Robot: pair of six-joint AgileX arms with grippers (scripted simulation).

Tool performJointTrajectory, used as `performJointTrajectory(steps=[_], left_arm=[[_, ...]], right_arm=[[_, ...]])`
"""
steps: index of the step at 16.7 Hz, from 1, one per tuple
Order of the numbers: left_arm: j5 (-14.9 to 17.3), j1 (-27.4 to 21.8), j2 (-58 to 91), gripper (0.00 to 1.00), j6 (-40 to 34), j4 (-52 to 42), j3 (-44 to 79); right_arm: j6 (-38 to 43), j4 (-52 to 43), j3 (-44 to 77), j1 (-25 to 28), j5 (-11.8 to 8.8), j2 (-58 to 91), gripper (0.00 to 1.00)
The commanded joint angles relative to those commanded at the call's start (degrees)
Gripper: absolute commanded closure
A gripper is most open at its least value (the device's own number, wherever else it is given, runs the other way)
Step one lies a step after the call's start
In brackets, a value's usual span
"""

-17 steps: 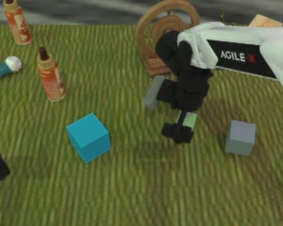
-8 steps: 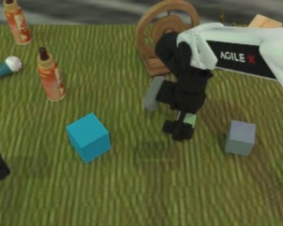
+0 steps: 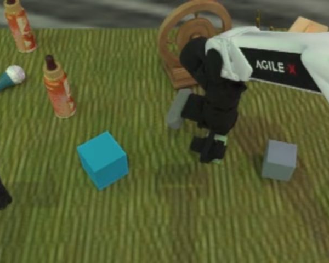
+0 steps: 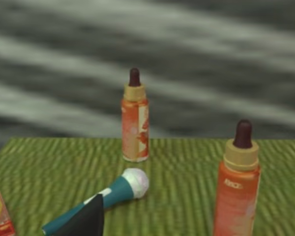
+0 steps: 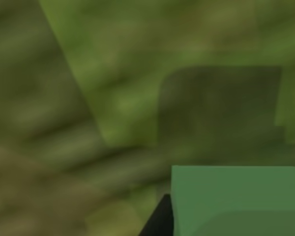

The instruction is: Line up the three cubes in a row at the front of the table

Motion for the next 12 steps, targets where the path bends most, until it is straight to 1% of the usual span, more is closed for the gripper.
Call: performJointTrajectory(steps=[3,4,6,12], left_arm=[[0.00,0.00,0.00,0.00,0.00,0.00,0.00],[0.00,0.00,0.00,0.00,0.00,0.00,0.00],[0.00,0.00,0.00,0.00,0.00,0.00,0.00],[0.00,0.00,0.00,0.00,0.00,0.00,0.00]], right_arm=[[0.00,0.00,0.00,0.00,0.00,0.00,1.00],[0.76,-1.20,0.03,-0.01,-0.76,-2.13,1.00],[0.56,-2.19,0.94,0.23,-0.78,-2.34,1.00],[0.66,-13.51,8.42,0.47,-0.81,-5.74,1.00]])
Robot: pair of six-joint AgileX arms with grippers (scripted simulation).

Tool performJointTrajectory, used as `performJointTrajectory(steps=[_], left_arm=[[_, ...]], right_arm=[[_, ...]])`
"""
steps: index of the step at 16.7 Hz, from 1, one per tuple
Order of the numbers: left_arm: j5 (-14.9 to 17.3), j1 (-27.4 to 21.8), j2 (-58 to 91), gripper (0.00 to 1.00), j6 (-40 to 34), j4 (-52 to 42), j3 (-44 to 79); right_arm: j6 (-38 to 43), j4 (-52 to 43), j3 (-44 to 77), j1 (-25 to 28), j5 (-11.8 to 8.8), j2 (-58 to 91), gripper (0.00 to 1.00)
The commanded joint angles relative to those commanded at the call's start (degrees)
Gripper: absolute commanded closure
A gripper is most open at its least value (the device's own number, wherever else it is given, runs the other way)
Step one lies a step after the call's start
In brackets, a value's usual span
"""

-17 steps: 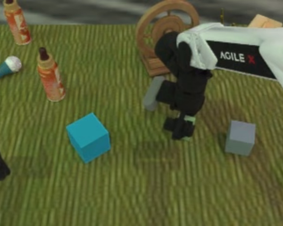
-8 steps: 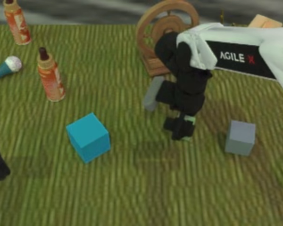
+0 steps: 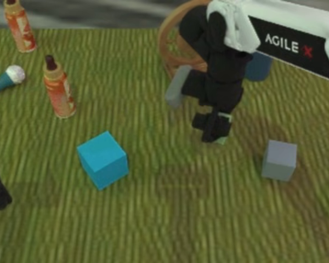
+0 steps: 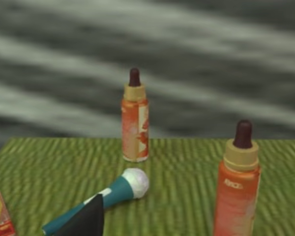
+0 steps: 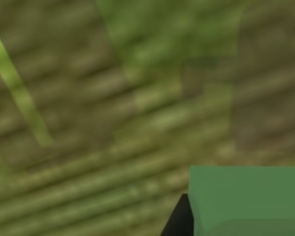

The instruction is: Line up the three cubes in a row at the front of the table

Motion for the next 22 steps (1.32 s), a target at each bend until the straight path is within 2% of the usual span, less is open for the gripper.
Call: performJointTrajectory(steps=[6,9,19,22], left_arm=[[0.00,0.00,0.00,0.00,0.00,0.00,0.00],[0.00,0.00,0.00,0.00,0.00,0.00,0.00],[0.00,0.00,0.00,0.00,0.00,0.00,0.00],[0.00,0.00,0.00,0.00,0.00,0.00,0.00]], right_arm=[[0.05,-0.58,0.39,-0.21,-0.01,-0.38,1.00],[-0.91,0.68,-3.51,1.07,-0.09,-3.73,1.00],[-7.47,9.33,-39.63,10.15,-0.70,-28.72,1.00],[-9.01,11.30,-45.87,12.22,-0.79,-34.13,1.00]])
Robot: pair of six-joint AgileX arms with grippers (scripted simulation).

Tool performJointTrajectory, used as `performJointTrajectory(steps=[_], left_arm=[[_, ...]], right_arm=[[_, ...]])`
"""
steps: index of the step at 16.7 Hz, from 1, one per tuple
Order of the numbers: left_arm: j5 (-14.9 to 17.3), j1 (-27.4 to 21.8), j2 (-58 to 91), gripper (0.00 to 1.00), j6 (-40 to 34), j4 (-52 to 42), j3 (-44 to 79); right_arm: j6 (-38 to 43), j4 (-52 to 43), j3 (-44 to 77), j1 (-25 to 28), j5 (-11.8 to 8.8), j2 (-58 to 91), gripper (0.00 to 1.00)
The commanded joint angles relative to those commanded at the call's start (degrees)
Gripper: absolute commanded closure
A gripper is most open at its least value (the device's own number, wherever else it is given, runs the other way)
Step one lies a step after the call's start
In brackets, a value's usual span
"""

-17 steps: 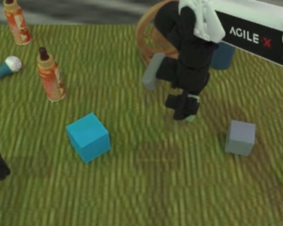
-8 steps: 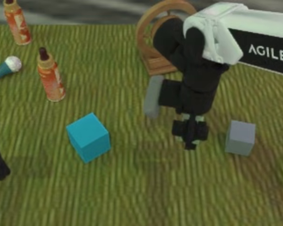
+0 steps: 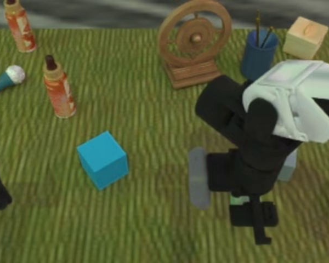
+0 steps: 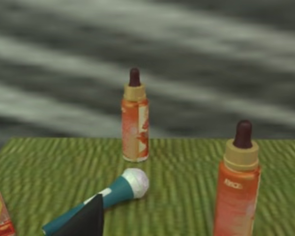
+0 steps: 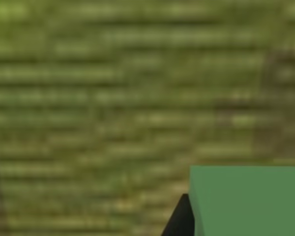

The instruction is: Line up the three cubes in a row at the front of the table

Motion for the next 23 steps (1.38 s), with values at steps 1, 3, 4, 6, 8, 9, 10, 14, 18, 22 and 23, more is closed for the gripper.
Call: performJointTrajectory(steps=[1,3,4,6,8,9,10,14,18,22,23], left_arm=[[0.00,0.00,0.00,0.00,0.00,0.00,0.00],[0.00,0.00,0.00,0.00,0.00,0.00,0.00],[0.00,0.00,0.00,0.00,0.00,0.00,0.00],[0.00,0.00,0.00,0.00,0.00,0.00,0.00],[0.00,0.00,0.00,0.00,0.00,0.00,0.00],[0.00,0.00,0.00,0.00,0.00,0.00,0.00],[0.00,0.00,0.00,0.00,0.00,0.00,0.00],[0.00,0.00,0.00,0.00,0.00,0.00,0.00],[0.00,0.00,0.00,0.00,0.00,0.00,0.00],[0.00,0.00,0.00,0.00,0.00,0.00,0.00],[0.00,0.00,0.00,0.00,0.00,0.00,0.00]], right_arm=[[-0.26,0.34,-0.91,0.35,-0.01,-0.89,1.00],[-0.35,0.45,-1.20,0.46,-0.01,-1.17,1.00],[-0.35,0.45,-1.20,0.46,-0.01,-1.17,1.00],[-0.20,0.46,-1.20,0.20,-0.03,-0.87,1.00],[-0.30,2.54,-2.39,0.37,-0.02,-0.03,1.00],[-0.29,4.23,-3.38,0.42,-0.02,0.65,1.00],[-0.25,6.25,-4.53,0.44,-0.03,1.49,1.00],[-0.09,14.55,-9.17,0.54,-0.02,4.84,1.00],[-0.10,16.29,-10.27,0.61,0.02,5.60,1.00],[-0.10,16.29,-10.27,0.61,0.02,5.60,0.77],[-0.10,16.29,-10.27,0.61,0.02,5.60,0.70]])
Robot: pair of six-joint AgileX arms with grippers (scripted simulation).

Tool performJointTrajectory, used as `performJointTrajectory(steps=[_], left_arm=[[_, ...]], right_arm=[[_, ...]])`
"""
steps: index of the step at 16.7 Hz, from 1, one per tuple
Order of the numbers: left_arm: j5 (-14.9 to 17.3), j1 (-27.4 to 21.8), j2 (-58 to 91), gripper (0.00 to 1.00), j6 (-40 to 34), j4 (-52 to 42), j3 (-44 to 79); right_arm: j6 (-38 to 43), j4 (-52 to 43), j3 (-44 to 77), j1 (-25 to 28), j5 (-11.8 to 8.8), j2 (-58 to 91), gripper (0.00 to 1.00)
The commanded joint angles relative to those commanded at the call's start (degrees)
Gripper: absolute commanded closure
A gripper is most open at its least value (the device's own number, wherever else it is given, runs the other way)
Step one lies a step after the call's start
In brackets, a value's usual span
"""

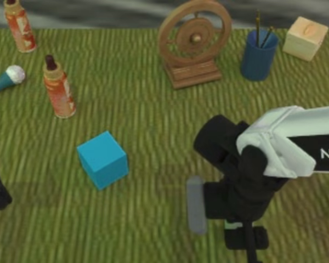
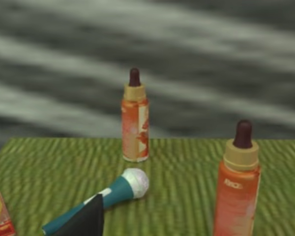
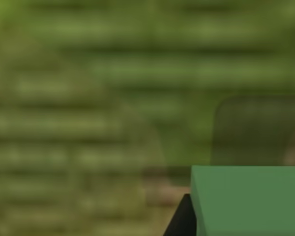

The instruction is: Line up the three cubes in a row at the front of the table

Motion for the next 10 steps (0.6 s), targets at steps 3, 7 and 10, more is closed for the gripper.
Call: performJointTrajectory(steps=[3,7,10], left_arm=[[0.00,0.00,0.00,0.00,0.00,0.00,0.00],[0.00,0.00,0.00,0.00,0.00,0.00,0.00],[0.00,0.00,0.00,0.00,0.00,0.00,0.00]], right_arm=[[0.00,0.00,0.00,0.00,0.00,0.00,0.47],[0.00,0.00,0.00,0.00,0.00,0.00,0.17],[0.00,0.00,0.00,0.00,0.00,0.00,0.00]])
